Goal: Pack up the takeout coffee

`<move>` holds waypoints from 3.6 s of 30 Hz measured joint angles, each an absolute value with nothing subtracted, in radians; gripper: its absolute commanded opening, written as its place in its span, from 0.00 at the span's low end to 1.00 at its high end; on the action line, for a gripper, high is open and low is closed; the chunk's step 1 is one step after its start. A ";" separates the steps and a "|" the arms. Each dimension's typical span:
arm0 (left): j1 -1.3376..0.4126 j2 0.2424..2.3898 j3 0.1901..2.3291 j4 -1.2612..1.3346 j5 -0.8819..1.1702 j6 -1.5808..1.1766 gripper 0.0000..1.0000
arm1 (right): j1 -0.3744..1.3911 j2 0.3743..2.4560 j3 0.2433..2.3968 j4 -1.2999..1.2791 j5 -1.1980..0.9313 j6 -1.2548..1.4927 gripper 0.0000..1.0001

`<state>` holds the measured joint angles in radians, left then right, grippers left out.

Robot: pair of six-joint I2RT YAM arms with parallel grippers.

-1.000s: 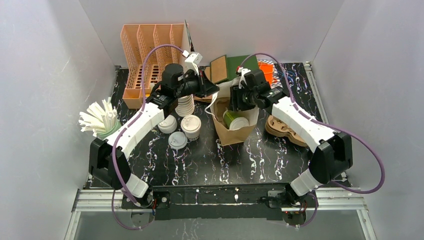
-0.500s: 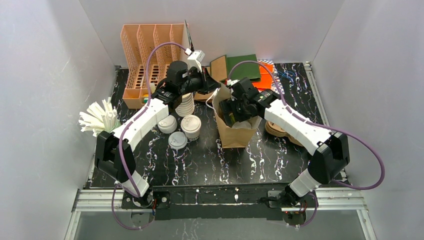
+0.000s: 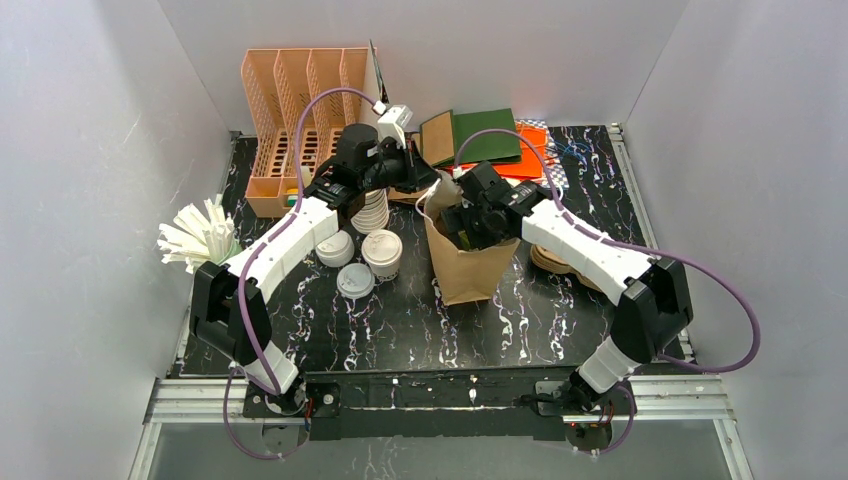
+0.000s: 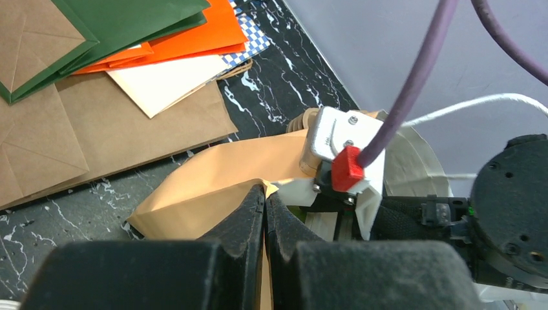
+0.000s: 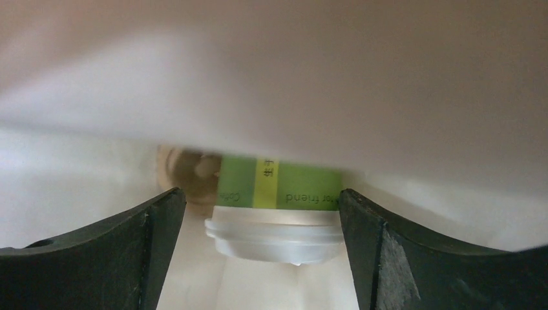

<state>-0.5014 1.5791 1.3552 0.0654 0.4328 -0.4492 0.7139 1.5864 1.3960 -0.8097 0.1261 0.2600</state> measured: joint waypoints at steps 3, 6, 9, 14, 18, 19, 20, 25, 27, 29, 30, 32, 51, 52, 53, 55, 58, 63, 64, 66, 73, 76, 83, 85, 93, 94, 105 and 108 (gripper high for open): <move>-0.502 1.579 1.355 0.044 0.434 -0.446 0.00 | 0.714 1.602 1.390 -0.810 0.139 0.263 0.87; -0.502 1.579 1.354 0.036 0.434 -0.442 0.00 | 0.714 1.610 1.390 -0.811 0.144 0.263 0.75; -0.502 1.579 1.350 0.036 0.434 -0.437 0.00 | 0.714 1.610 1.393 -0.820 0.144 0.264 0.66; -0.501 1.579 1.349 0.046 0.433 -0.427 0.00 | 0.714 1.608 1.433 -0.849 0.155 0.261 0.59; -0.500 1.579 1.349 0.065 0.434 -0.423 0.00 | 0.714 1.597 1.481 -0.874 0.163 0.257 0.59; -0.500 1.579 1.349 0.069 0.434 -0.422 0.00 | 0.714 1.591 1.488 -0.874 0.165 0.257 0.59; -0.499 1.579 1.349 0.073 0.434 -0.421 0.00 | 0.714 1.582 1.493 -0.873 0.168 0.257 0.58; -0.499 1.575 1.347 0.075 0.434 -0.407 0.00 | 0.714 1.524 1.498 -0.860 0.183 0.255 0.55; -0.499 1.570 1.345 0.074 0.434 -0.401 0.00 | 0.714 1.503 1.498 -0.854 0.185 0.255 0.55; -0.499 1.562 1.341 0.073 0.434 -0.395 0.00 | 0.714 1.486 1.501 -0.849 0.185 0.255 0.54; -0.499 1.559 1.341 0.073 0.434 -0.392 0.00 | 0.714 1.483 1.506 -0.849 0.185 0.255 0.51; -0.499 1.555 1.341 0.074 0.433 -0.388 0.00 | 0.714 1.481 1.523 -0.846 0.179 0.251 0.50; -0.500 1.555 1.375 0.165 0.404 -0.473 0.00 | 0.743 1.377 1.173 -0.554 0.154 0.235 0.98; -0.500 1.555 1.375 0.186 0.413 -0.481 0.00 | 0.743 1.367 1.162 -0.535 0.155 0.232 0.98; -0.501 1.555 1.375 0.196 0.419 -0.485 0.00 | 0.743 1.367 1.162 -0.522 0.157 0.234 0.98; -0.501 1.557 1.374 0.233 0.432 -0.500 0.00 | 0.743 1.369 1.162 -0.486 0.159 0.235 0.98; -0.501 1.557 1.374 0.286 0.451 -0.513 0.00 | 0.743 1.386 1.164 -0.456 0.162 0.241 0.98; -0.503 1.558 1.368 0.314 0.461 -0.525 0.00 | 0.744 1.443 1.163 -0.422 0.162 0.256 0.98; -0.503 1.560 1.367 0.314 0.461 -0.528 0.00 | 0.745 1.450 1.158 -0.413 0.166 0.259 0.98; -0.503 1.567 1.366 0.315 0.461 -0.536 0.00 | 0.748 1.460 1.137 -0.383 0.179 0.263 0.98; -0.504 1.579 1.363 0.305 0.457 -0.538 0.00 | 0.749 1.525 1.132 -0.340 0.228 0.293 0.97; -0.504 1.579 1.363 0.303 0.456 -0.531 0.00 | 0.746 1.543 1.136 -0.340 0.241 0.307 0.88; -0.503 1.584 1.364 0.295 0.457 -0.509 0.00 | 0.728 1.548 1.164 -0.392 0.257 0.325 0.55; -0.503 1.584 1.365 0.289 0.457 -0.502 0.00 | 0.722 1.552 1.203 -0.440 0.260 0.330 0.46; -0.503 1.584 1.372 0.268 0.464 -0.459 0.00 | 0.693 1.541 1.354 -0.554 0.263 0.347 0.35; -0.503 1.584 1.372 0.265 0.465 -0.452 0.00 | 0.689 1.529 1.358 -0.559 0.263 0.350 0.35; -0.503 1.617 1.407 0.167 0.455 -0.366 0.00 | 0.627 1.472 1.486 -0.594 0.215 0.360 0.34; -0.503 1.683 1.501 0.092 0.427 -0.329 0.00 | 0.611 1.473 1.546 -0.596 0.178 0.361 0.32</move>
<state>-0.5030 1.6833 1.5013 0.0917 0.4271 -0.3286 0.6113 1.4727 1.5459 -0.5964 0.1780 0.3614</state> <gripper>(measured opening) 0.007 0.803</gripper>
